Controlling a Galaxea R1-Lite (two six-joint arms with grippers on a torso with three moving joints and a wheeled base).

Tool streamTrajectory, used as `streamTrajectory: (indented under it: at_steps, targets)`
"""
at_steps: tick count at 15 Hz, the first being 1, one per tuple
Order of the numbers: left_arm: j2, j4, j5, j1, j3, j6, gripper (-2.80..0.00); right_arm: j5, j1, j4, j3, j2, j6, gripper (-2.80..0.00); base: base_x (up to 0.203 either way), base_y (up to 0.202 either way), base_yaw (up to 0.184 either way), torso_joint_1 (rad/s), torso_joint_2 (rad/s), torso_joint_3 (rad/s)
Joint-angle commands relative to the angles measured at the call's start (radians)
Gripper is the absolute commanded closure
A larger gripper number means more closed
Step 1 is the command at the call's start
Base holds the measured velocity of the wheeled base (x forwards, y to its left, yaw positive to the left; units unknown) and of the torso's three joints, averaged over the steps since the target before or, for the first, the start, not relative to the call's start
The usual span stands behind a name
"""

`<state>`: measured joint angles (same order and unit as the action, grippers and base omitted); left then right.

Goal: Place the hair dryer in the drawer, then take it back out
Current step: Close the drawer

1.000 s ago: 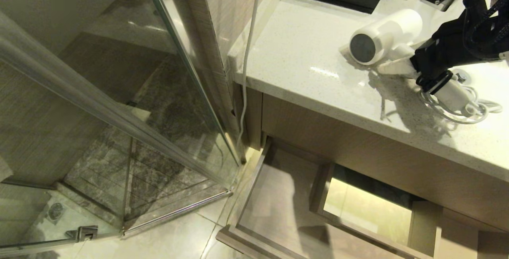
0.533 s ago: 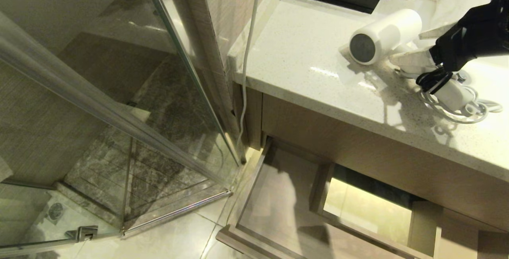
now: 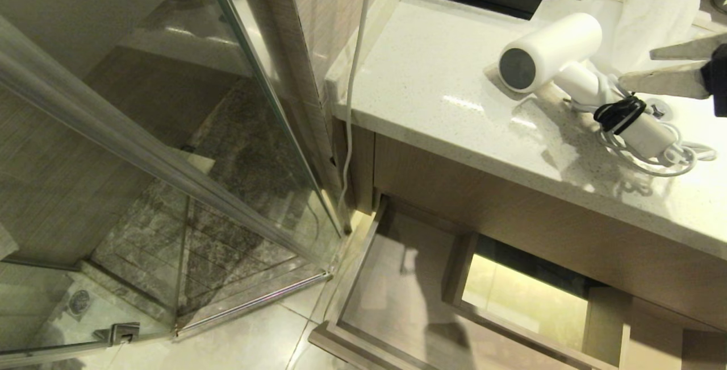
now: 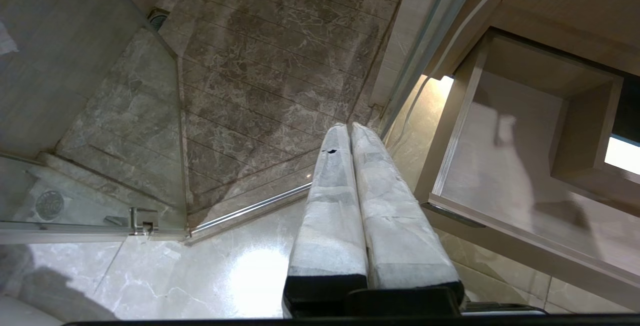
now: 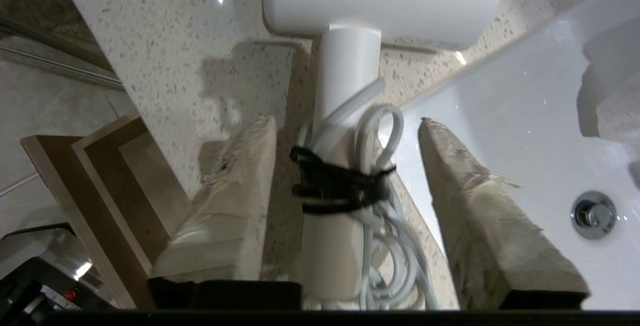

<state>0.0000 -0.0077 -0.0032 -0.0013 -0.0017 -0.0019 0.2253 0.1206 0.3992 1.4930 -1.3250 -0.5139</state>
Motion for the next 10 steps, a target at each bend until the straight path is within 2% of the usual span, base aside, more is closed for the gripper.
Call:
streamTrajectory:
  at_steps: [1,4,8,10]
  targets:
    - [0.002,0.000,0.000,0.000,0.000,0.000,0.00,-0.001,-0.054,0.025,-0.025,0.074,-0.007,0.00,0.000,0.000,0.000,0.000,0.00,0.000]
    - [0.002,0.000,0.000,0.000,0.000,-0.001,0.00,-0.002,-0.076,0.053,-0.019,0.095,-0.005,0.00,0.000,0.000,0.000,0.000,0.00,0.000]
    - [0.002,0.000,0.000,0.000,0.000,0.000,0.00,-0.007,-0.181,0.088,-0.032,0.153,-0.001,0.00,0.000,0.000,0.000,0.000,0.00,0.000]
    - [0.002,0.000,0.000,0.000,0.000,0.000,0.00,-0.005,-0.226,0.156,-0.033,0.178,0.003,0.00,0.000,0.000,0.000,0.000,0.00,0.000]
